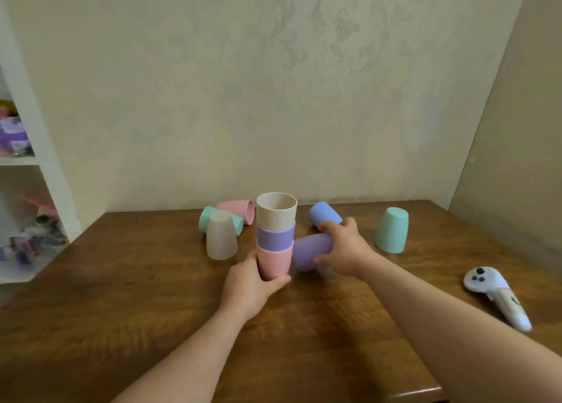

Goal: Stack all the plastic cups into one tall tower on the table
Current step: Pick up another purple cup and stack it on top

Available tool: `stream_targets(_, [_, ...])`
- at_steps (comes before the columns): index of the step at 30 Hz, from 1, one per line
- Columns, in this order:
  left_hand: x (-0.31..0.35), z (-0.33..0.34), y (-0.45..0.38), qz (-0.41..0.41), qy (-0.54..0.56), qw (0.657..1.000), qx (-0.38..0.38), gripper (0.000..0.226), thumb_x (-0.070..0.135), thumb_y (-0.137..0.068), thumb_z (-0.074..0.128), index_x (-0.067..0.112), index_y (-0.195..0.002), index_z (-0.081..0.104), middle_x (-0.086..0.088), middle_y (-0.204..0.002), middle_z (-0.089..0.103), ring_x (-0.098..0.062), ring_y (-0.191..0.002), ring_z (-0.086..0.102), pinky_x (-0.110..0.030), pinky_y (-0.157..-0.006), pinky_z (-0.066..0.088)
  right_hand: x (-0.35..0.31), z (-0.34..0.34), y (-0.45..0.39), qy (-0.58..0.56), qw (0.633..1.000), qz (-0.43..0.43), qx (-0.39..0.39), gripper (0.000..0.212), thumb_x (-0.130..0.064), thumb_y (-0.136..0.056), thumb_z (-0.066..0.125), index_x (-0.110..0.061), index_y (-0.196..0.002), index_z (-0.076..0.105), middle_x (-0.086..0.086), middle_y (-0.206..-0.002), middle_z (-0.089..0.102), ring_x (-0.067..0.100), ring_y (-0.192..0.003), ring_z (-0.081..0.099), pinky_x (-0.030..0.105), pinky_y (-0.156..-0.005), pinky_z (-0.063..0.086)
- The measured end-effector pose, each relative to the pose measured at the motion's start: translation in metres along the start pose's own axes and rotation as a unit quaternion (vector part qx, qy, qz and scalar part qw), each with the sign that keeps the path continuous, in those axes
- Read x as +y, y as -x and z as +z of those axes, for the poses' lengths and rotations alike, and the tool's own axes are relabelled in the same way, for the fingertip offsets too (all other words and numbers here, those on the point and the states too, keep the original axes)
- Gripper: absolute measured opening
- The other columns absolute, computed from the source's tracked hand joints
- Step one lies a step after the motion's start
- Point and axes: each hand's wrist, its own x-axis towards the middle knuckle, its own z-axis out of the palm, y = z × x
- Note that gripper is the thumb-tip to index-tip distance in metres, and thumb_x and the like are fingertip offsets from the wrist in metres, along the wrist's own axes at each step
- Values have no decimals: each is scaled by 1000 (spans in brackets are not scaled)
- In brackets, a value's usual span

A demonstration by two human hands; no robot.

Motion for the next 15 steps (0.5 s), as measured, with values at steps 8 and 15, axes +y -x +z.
stream_targets(8, [-2, 0, 3, -4, 9, 1000, 7, 80, 64, -74, 88, 29, -139, 59, 10, -128, 72, -12, -110, 69, -28, -88, 56, -1, 17, 11, 66, 993, 81, -61, 83, -39, -81, 87, -17, -149, 45, 8, -155, 37, 23, -113, 58, 36, -97, 55])
stream_targets(15, [0, 0, 6, -9, 13, 1000, 15, 78, 66, -71, 88, 32, -136, 59, 12, -125, 73, -9, -105, 69, -29, -86, 59, -14, 25, 20, 98, 993, 66, -24, 66, -65, -75, 78, -30, -127, 56, -4, -130, 62, 28, -132, 50, 44, -91, 41])
